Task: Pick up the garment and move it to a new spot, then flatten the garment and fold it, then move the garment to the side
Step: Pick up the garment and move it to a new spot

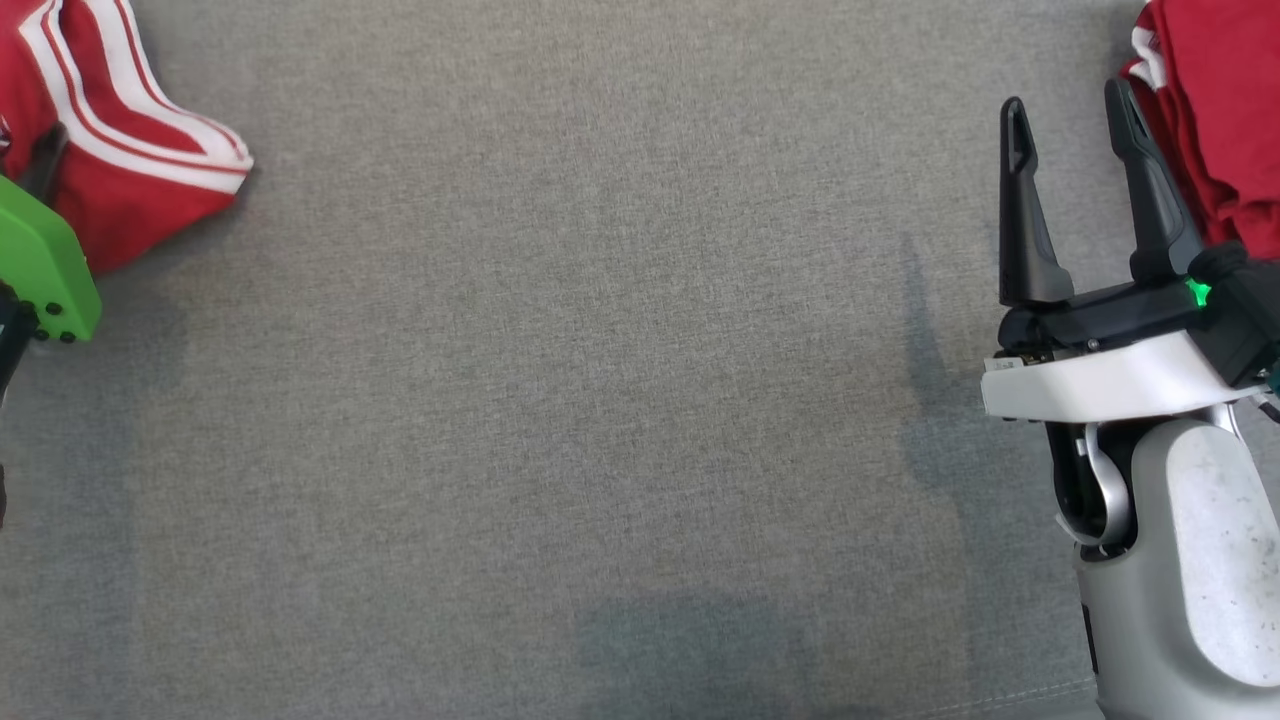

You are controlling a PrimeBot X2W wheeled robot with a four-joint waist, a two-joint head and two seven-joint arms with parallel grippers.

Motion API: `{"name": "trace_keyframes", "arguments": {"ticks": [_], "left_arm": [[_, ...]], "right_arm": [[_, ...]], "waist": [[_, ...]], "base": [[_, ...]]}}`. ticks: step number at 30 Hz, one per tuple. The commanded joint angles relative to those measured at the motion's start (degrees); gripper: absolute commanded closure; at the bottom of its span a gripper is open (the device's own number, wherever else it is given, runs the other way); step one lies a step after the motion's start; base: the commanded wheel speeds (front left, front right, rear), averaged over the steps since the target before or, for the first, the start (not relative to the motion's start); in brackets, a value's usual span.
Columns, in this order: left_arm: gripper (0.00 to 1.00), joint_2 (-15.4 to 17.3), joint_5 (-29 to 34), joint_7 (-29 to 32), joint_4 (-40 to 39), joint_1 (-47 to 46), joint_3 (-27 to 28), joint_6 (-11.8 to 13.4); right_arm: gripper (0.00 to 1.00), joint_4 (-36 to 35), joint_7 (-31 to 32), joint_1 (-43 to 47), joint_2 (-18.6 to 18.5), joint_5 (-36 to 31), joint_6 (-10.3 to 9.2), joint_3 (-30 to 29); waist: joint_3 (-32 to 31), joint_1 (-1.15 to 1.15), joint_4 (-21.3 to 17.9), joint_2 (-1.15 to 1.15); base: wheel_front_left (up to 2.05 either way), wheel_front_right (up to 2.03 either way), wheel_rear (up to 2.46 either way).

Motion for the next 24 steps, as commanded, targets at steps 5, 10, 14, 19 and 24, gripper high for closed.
{"name": "trace_keyframes", "arguments": {"ticks": [5, 10, 14, 19, 24], "left_arm": [[1.00, -0.3, -0.5, -3.1, -3.3, -0.6, -0.2, -0.8], [1.00, -0.1, -0.9, -4.7, -7.7, 2.6, -1.4, -1.2], [1.00, 0.6, -1.5, -5.4, -12.9, 5.7, -2.1, -1.3], [1.00, 1.9, -2.2, -5.3, -20.4, 9.7, -2.0, -0.3], [1.00, 4.0, -3.5, -3.8, -31.5, 15.0, -1.5, 2.2]], "right_arm": [[0.00, 0.8, 0.1, 2.7, -0.1, -0.8, -0.01, -1.1], [0.00, 1.1, 0.7, 5.4, -0.1, -0.9, -0.01, -2.3], [0.00, 0.8, 1.4, 8.1, -0.1, -1.1, -0.01, -3.4], [0.00, 0.0, 2.1, 10.6, -0.1, -1.2, -0.01, -4.5], [0.00, -1.1, 2.9, 12.9, -0.1, -0.7, -0.01, -5.2]], "waist": [[-7.0, -0.01, 1.3, 0.31], [-12.1, -0.01, 2.2, 0.31], [-15.7, -0.01, 2.7, 0.31], [-18.5, -0.01, 3.0, 0.31], [-20.3, -0.01, 3.2, 0.31]], "base": [[0.00, 0.00, 0.00], [0.00, 0.00, 0.00], [0.00, 0.00, 0.00], [0.00, 0.00, 0.00], [0.00, 0.00, 0.00]]}}
